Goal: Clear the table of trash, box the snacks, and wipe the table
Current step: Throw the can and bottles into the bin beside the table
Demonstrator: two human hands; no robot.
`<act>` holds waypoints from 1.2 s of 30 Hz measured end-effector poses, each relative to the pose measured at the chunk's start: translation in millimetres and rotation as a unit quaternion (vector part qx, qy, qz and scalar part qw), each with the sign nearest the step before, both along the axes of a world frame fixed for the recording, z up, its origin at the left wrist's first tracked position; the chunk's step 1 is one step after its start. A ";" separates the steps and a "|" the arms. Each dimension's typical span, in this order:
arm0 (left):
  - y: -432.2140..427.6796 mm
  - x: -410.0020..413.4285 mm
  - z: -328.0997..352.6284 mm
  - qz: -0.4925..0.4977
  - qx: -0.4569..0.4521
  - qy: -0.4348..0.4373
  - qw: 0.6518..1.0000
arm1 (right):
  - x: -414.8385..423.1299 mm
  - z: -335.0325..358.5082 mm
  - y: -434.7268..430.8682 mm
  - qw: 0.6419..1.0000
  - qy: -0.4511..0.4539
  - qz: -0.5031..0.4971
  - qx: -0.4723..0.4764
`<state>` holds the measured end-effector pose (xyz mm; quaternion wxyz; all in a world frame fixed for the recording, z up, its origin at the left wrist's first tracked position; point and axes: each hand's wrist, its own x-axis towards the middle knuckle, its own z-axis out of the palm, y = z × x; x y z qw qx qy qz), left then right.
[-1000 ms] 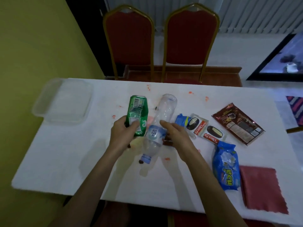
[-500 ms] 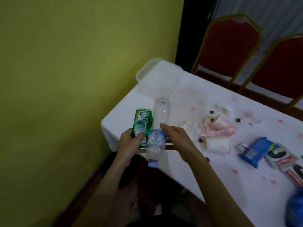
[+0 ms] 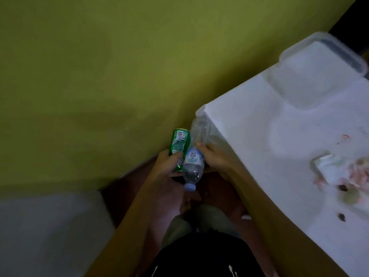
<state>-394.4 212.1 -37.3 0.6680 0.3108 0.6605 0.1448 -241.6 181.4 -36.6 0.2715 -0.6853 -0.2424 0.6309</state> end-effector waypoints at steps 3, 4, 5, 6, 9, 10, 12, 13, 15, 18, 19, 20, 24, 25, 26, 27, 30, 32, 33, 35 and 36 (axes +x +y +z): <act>3.1 -13.8 -25.4 0.019 -0.024 0.018 0.999 | -13.0 -32.7 16.3 0.998 -0.005 0.037 -0.056; 3.0 -16.9 -35.6 0.022 -0.041 0.028 0.999 | -15.6 -44.8 20.1 0.996 -0.013 0.051 -0.069; 2.7 -19.7 -46.7 0.026 -0.054 0.035 0.998 | -17.4 -57.4 24.1 0.994 -0.020 0.066 -0.079; 3.8 -22.5 -61.2 0.029 -0.066 0.042 0.997 | -18.6 -72.0 27.4 0.993 -0.027 0.078 -0.088; 8.5 -26.2 -112.1 0.036 -0.096 0.054 0.993 | -21.3 -122.5 35.0 0.988 -0.037 0.088 -0.120; 10.2 -25.8 -130.4 0.044 -0.108 0.057 0.992 | -21.6 -143.7 36.9 0.986 -0.039 0.091 -0.132; 13.6 -23.2 -170.9 0.047 -0.129 0.065 0.988 | -20.6 -187.6 38.3 0.981 -0.049 0.105 -0.154; 15.1 -21.6 -192.9 0.040 -0.139 0.072 0.987 | -19.0 -210.9 37.7 0.978 -0.054 0.113 -0.165; 17.5 -17.6 -237.9 0.023 -0.149 0.086 0.985 | -15.6 -257.9 38.2 0.972 -0.059 0.126 -0.190; 21.4 -15.6 -307.5 -0.011 -0.158 0.113 0.981 | -16.2 -318.3 44.2 0.967 -0.062 0.128 -0.212; 21.4 -15.7 -330.9 -0.020 -0.161 0.117 0.980 | -18.0 -334.9 47.3 0.967 -0.059 0.121 -0.218; 21.2 -16.1 -352.9 -0.025 -0.162 0.123 0.979 | -19.3 -352.0 49.5 0.966 -0.053 0.110 -0.227; 21.8 -16.2 -414.1 -0.024 -0.154 0.132 0.979 | -18.6 -414.5 54.6 0.957 -0.030 0.115 -0.266; 21.8 -13.8 -423.6 -0.022 -0.146 0.129 0.981 | -15.6 -426.2 56.6 0.952 -0.030 0.133 -0.272; 22.2 -13.1 -431.3 -0.026 -0.135 0.128 0.982 | -13.1 -439.9 59.0 0.950 -0.031 0.146 -0.275; 22.3 -14.0 -437.4 -0.036 -0.124 0.128 0.983 | -11.8 -450.4 61.6 0.948 -0.039 0.160 -0.274; 23.0 -15.3 -444.3 -0.054 -0.088 0.127 0.987 | -5.3 -467.2 63.1 0.941 -0.107 0.210 -0.244; 22.7 -17.5 -430.9 -0.076 -0.063 0.137 0.986 | -3.6 -460.8 58.9 0.939 -0.132 0.232 -0.214; 22.3 -18.5 -418.5 -0.083 -0.055 0.141 0.985 | -3.8 -450.4 55.9 0.939 -0.139 0.242 -0.203; 21.0 -19.1 -385.7 -0.093 -0.038 0.143 0.985 | -6.2 -420.6 48.4 0.939 -0.162 0.245 -0.180; 20.0 -17.7 -365.5 -0.095 -0.029 0.141 0.985 | -8.3 -403.0 44.1 0.942 -0.171 0.237 -0.166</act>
